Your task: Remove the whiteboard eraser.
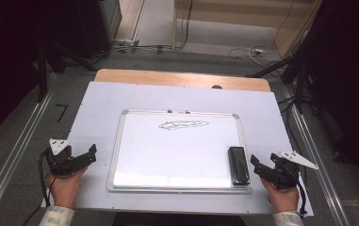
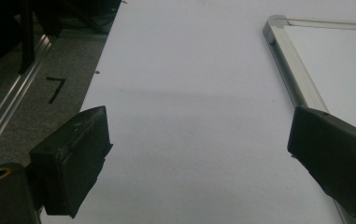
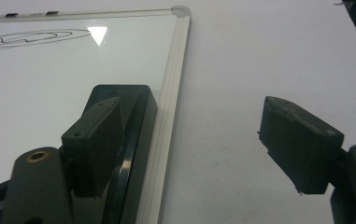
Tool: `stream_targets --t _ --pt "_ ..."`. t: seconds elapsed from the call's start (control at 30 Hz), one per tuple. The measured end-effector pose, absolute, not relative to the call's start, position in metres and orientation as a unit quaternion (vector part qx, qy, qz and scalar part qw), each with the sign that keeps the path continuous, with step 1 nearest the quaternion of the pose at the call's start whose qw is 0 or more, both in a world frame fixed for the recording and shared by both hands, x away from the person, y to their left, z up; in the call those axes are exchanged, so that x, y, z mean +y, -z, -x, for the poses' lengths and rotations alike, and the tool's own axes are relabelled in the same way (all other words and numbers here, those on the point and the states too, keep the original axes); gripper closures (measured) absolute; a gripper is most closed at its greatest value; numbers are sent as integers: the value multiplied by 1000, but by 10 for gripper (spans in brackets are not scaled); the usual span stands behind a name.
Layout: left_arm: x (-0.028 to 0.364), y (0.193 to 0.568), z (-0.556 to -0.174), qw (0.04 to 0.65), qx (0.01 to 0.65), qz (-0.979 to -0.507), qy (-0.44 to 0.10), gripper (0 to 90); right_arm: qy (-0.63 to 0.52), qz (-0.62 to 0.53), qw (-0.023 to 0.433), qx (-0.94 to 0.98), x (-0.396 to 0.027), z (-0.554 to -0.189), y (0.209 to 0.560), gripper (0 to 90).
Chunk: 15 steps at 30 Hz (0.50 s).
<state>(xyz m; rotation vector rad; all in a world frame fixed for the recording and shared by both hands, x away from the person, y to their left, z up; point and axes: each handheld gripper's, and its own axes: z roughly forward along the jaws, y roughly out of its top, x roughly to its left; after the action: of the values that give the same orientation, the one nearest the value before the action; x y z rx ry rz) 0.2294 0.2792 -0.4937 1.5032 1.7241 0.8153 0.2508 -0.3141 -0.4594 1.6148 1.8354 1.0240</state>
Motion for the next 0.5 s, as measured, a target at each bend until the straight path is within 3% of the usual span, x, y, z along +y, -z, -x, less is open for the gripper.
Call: stream_targets --t 0.13,0.17,0.5 --pt "280 494 -229 350 666 -579 -314 63 -377 -589 250 670 -314 -251 458 135" --pt "280 494 -229 350 666 -579 -313 63 -375 -583 252 675 -312 -250 458 77" --pt "281 493 -228 349 669 -574 -317 64 -367 -580 246 684 -303 -251 459 84"
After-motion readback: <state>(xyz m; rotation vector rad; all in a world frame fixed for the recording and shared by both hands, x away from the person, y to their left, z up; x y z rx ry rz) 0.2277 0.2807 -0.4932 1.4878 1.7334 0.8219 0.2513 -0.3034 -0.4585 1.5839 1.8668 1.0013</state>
